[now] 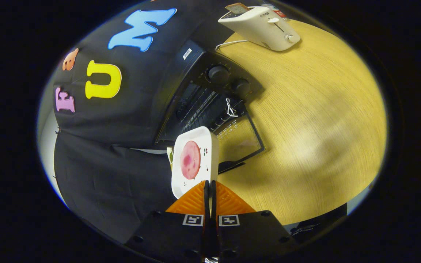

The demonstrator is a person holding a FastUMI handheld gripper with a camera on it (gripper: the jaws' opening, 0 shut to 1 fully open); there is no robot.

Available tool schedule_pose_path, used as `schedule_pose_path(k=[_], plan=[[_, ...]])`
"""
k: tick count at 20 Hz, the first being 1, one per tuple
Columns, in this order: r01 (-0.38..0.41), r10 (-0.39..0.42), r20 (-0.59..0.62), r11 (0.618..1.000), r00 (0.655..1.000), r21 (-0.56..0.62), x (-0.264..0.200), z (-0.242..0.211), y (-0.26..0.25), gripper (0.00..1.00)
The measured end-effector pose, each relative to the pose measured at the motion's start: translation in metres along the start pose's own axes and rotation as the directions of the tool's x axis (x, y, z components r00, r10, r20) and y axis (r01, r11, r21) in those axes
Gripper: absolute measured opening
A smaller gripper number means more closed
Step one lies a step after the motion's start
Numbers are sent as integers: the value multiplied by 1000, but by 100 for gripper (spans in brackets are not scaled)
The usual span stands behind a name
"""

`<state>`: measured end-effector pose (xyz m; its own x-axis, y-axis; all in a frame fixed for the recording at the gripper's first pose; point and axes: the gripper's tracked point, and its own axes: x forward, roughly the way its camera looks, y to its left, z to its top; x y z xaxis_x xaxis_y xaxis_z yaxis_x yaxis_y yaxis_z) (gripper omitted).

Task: Open the toaster oven, put the food inside, and close the toaster oven door.

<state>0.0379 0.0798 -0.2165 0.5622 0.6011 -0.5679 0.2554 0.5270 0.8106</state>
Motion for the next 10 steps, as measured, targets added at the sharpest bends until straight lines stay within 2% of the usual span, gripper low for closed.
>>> schedule_pose_path(k=[3, 8, 10], plan=[[20, -21, 24, 999, 999, 41, 23, 13, -4, 2], [-1, -8, 102, 996, 995, 87, 61, 39, 0, 1], [20, -35, 140, 994, 990, 108, 74, 47, -3, 1]])
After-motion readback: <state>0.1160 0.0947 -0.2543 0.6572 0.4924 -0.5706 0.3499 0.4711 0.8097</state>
